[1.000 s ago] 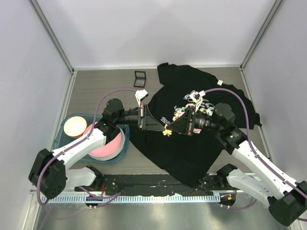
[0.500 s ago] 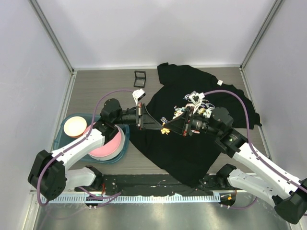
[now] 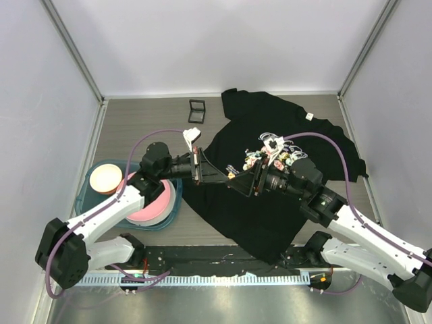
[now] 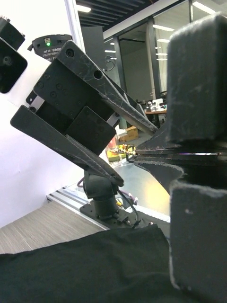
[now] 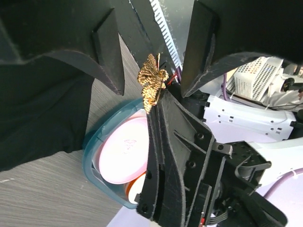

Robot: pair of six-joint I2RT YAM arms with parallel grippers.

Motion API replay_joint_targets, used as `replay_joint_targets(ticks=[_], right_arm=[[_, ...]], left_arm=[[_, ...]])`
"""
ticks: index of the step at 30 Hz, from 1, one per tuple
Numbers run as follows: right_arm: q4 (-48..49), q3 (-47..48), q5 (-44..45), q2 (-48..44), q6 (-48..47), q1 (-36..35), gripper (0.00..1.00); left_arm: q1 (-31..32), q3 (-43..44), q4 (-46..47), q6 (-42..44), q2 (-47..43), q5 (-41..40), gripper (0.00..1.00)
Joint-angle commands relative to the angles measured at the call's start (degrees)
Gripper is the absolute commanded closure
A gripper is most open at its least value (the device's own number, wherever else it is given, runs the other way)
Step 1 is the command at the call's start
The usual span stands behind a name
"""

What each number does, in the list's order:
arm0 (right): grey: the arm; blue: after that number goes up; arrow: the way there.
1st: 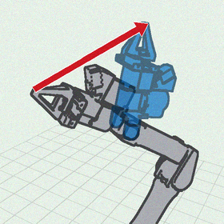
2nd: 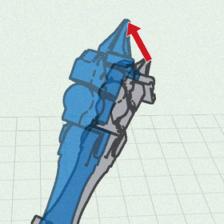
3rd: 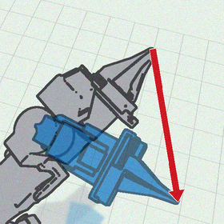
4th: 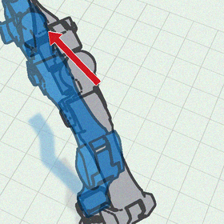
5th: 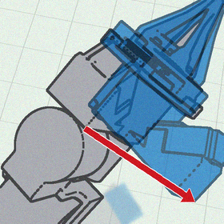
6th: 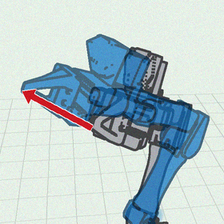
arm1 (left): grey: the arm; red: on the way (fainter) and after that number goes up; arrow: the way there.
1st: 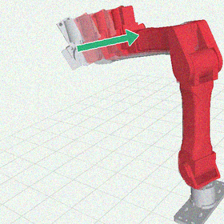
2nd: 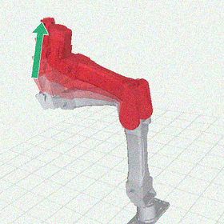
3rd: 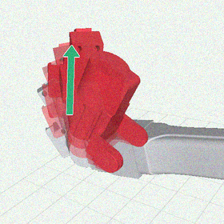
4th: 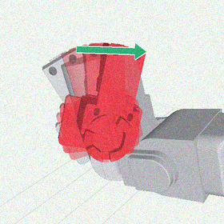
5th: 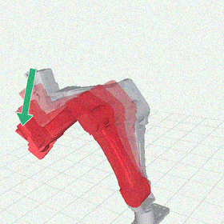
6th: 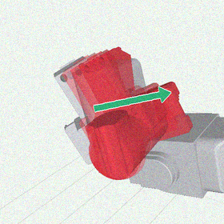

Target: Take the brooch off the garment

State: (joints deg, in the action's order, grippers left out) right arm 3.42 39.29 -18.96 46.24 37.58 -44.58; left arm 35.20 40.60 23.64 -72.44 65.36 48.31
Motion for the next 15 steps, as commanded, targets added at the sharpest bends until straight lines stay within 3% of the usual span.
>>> replay_joint_targets(ticks=[1, 3, 4, 8, 11, 15], right_arm=[[-5.2, 2.2, 7.1, -3.3, 0.5, -0.3, 0.40], [-9.9, 3.6, 10.9, -4.0, 0.7, -0.2, 0.37], [-11.8, 4.2, 15.1, -4.6, 0.6, -0.1, 0.36], [-18.9, 6.0, 22.4, -5.4, 0.5, 0.5, 0.33], [-21.7, 6.3, 26.0, -4.9, 0.2, 0.7, 0.33], [-24.6, 6.6, 28.9, -4.1, -0.7, 1.2, 0.33]], left_arm=[[0.1, 3.0, -7.5, 7.2, -1.9, -2.4, 1.00], [0.0, 5.7, -13.7, 11.9, -2.4, -4.8, 1.00], [0.0, 7.1, -21.6, 14.8, -2.5, -6.4, 1.00], [-0.2, 15.0, -38.9, 30.3, -0.7, -16.2, 1.00], [-0.2, 22.5, -48.3, 36.8, 4.0, -28.2, 1.00], [0.0, 32.1, -53.6, 46.5, 12.1, -51.6, 1.00]])
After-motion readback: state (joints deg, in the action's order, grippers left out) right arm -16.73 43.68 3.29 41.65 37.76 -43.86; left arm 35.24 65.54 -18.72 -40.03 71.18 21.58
